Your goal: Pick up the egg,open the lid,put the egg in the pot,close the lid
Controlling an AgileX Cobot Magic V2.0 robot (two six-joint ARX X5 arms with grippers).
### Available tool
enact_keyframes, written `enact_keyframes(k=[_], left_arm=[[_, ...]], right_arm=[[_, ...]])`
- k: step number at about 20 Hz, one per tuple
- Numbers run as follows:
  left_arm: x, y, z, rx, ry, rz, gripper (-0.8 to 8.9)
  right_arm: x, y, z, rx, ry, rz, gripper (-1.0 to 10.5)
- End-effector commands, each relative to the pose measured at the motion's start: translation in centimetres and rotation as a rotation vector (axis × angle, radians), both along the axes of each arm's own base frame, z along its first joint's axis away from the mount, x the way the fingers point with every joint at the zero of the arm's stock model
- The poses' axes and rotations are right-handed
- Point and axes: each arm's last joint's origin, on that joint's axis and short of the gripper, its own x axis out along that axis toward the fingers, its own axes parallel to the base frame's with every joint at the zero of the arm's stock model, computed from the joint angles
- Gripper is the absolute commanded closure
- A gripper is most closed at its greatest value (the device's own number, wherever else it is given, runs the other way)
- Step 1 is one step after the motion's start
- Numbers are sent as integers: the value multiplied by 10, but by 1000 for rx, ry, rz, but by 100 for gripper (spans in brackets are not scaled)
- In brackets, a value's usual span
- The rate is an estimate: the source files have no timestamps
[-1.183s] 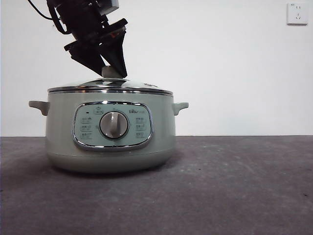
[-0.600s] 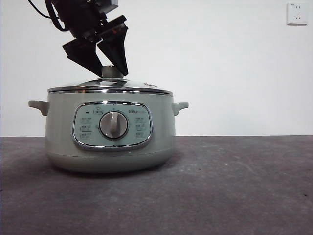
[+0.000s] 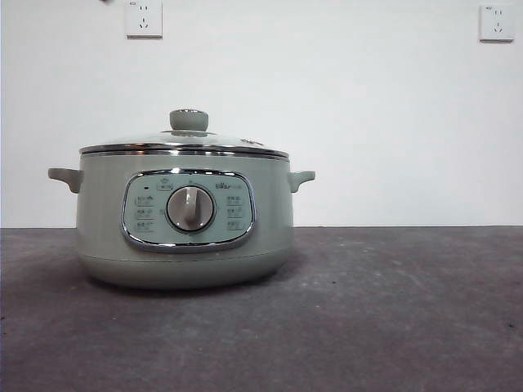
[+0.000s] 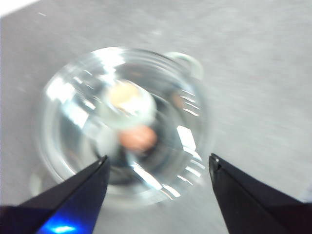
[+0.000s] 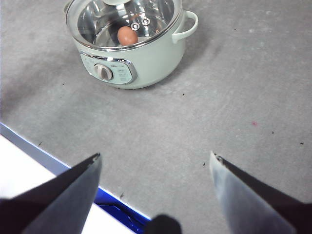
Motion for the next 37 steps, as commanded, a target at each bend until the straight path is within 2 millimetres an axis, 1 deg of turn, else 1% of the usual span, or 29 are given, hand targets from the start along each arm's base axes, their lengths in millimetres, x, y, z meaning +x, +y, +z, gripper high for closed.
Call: enact_keyframes(k=[1,4,6,8,10,11,12,13,14,29,34,37], left_arm=[[-28,8,8,-73,43,-46,468],[-61,20,17,-106,65,-82,468],[-75,25,19,-103,73,-81,468],[-82,28,20,-103,71,-81,469],[-84,28,20,-104,70,-81,478],[-84,29,20,-102,75,-81,554],[-84,28,20,-102,77,-80,680],[-83,28,20,-102,78,-80,803],[-83,28,20,-102,78,-80,819],[-82,28,19,-100,80,-79,818],[-78,26,18,-96,92,-79,818],[-74,25,18,-60,37,-120,817]], right_arm=[[1,1,-1,0,-4,3,569],[1,1,-1,-3,-1,3,569],[0,0,-2,-10,6,3,569],[0,0,-2,-10,6,2,569],[0,0,-2,-10,7,2,574],[0,0,-2,-9,8,1,586],[0,0,-2,-9,8,0,682],[0,0,-2,-9,8,1,830],[0,0,-2,-11,6,2,962],[0,0,-2,3,15,-19,946],[0,0,-2,3,15,-19,946],[0,0,-2,3,15,-19,946]])
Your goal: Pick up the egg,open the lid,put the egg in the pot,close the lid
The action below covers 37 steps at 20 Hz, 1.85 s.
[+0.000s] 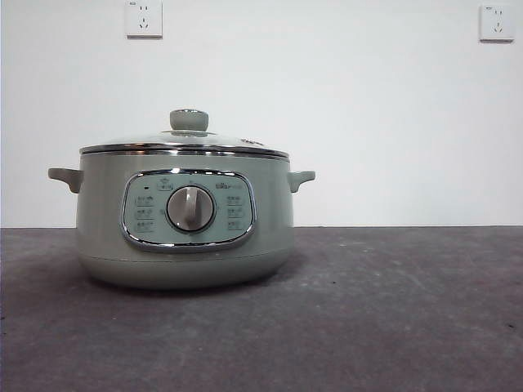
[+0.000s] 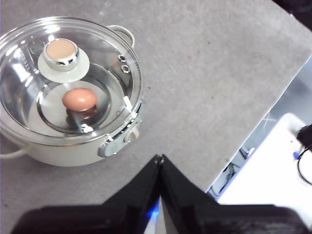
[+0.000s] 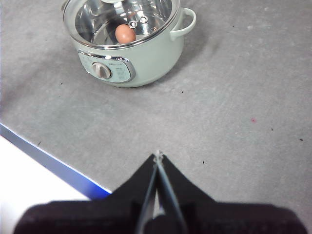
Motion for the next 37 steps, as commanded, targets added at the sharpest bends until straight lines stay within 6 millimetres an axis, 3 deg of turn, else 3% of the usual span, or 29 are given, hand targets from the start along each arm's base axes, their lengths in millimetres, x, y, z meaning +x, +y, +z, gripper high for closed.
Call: enact_keyframes(k=[1,6,9,13,18,22,33,37], left_arm=[[3,-1,4,11,-109,-42,817],[-19,23,41,-25,-624,3,817],[-37,39,33,-28,-801,118,817],[-45,53,-26,5,-892,251,817],[-44,61,-130,-46,-777,380,817],[-44,62,-190,-80,-694,426,817],[-45,65,-280,-145,-594,581,817],[-44,65,-288,-177,-559,613,817]], right_arm=[[1,1,-1,3,5,-9,946],[1,1,-1,3,5,-9,946],[1,1,-1,3,5,-9,946],[1,1,-1,3,5,-9,946],[1,1,-1,3,5,-9,946],[1,1,-1,3,5,-9,946],[1,1,-1,3,4,-9,946],[1,1,-1,3,4,-9,946]])
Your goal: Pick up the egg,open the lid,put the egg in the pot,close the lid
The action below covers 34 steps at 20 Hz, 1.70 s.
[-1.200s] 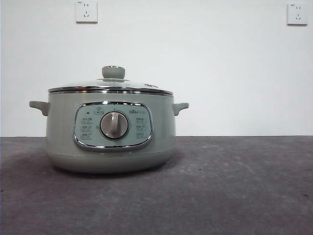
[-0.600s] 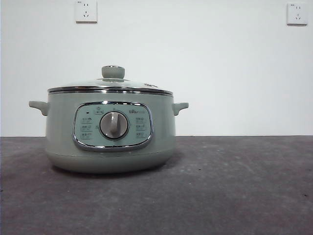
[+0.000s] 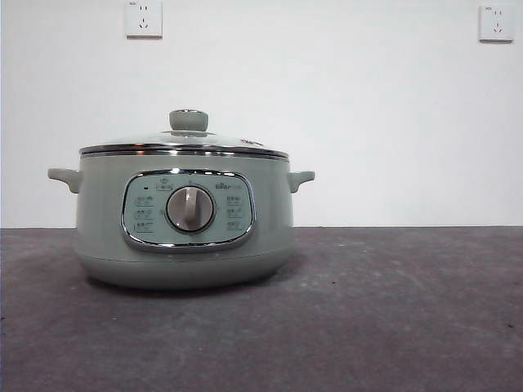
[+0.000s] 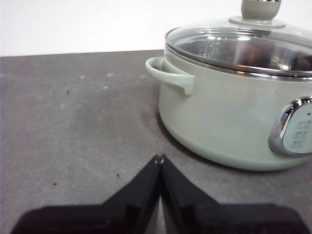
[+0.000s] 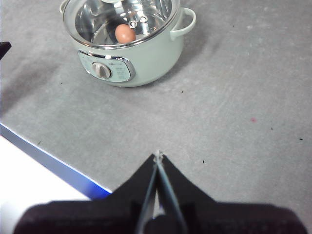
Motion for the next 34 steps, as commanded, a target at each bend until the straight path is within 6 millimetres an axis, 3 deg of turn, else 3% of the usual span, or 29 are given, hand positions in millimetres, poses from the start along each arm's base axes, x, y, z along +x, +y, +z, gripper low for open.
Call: enact_keyframes(k=[1,17,20,24,26,28,30,34], left_arm=[[1,0,-2,-33,3,10,817],[3,0,-5,-41,47,5,817],[3,0,-6,-41,57,5,817],[3,0,-6,-42,60,5,817],[3,0,-6,-42,61,5,817],[3,0,-6,-42,61,5,817],[3,0,-6,-42,61,5,817],[3,0,-6,-42,61,5,817]], right_arm=[[1,1,-1,4,4,-9,946],[1,-2,-1,-5,-13,-41,946],[-3,-15,2,-44,-111,-159,946],[-9,-30,7,23,-379,-329,946],[-8,-33,-5,13,-520,-371,946],[1,-33,-31,33,-612,-398,946],[13,-34,-67,46,-644,-401,946],[28,-34,-117,93,-638,-441,946]])
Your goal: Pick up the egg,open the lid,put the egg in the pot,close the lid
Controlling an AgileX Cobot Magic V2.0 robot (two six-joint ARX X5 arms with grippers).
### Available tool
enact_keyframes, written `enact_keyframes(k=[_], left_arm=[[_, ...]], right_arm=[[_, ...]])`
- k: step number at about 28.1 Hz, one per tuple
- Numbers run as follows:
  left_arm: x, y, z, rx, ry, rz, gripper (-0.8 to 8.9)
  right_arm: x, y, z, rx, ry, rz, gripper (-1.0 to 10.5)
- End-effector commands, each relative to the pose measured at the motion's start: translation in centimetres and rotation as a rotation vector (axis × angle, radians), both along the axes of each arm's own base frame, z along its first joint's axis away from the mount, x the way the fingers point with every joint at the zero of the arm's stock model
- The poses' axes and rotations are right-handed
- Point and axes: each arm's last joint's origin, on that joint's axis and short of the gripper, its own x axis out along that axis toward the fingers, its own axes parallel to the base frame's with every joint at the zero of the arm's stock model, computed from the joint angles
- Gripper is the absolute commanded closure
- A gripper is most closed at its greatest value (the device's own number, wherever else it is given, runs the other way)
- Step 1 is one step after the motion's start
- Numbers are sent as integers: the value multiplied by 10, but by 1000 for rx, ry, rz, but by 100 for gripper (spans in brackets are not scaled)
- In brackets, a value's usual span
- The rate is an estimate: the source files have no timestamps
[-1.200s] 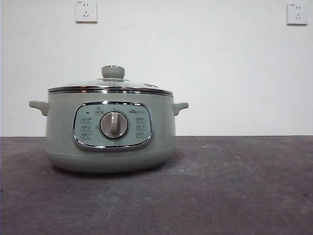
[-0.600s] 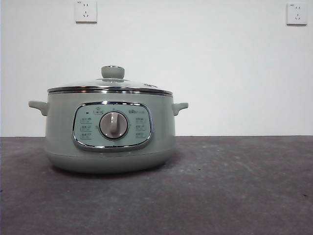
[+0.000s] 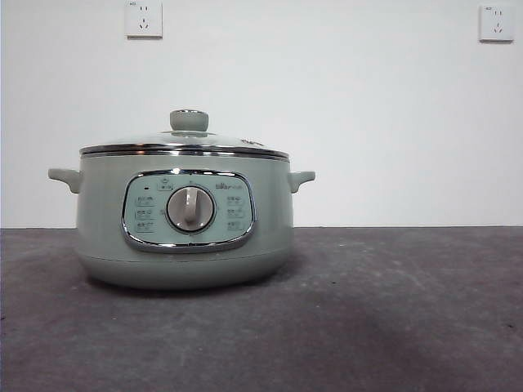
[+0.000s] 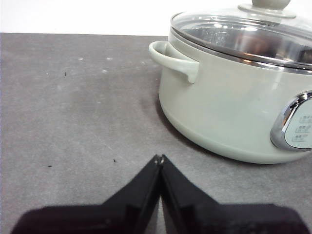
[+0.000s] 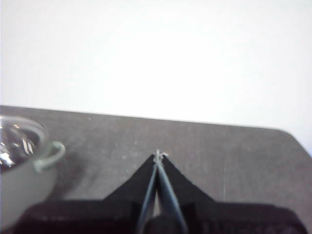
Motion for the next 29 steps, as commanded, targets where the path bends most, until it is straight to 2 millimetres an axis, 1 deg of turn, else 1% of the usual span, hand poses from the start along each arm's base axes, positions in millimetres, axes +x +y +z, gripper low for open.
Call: enact_keyframes(k=[1,5,8,11,14,16,29], left_arm=[[1,0,-2,-7,-2,-1,817],[1,0,-2,-7,-2,-1,817],[1,0,-2,-7,-2,-1,817],[1,0,-2,-7,-1,-1,817],[1,0,-2,-7,-1,-1,817],[1,0,-2,-7,-1,-1,817],[1,0,-2,-7,-1,0,817]], right_arm=[[12,0,-41,57,18,-11,946],[22,-1,-86,132,37,-53,946],[26,-1,-110,152,64,-56,946],[29,-1,-128,150,105,-59,946],[31,-1,-141,147,141,-61,946],[32,-1,-148,146,165,-63,946],[32,-1,-148,145,161,-63,946]])
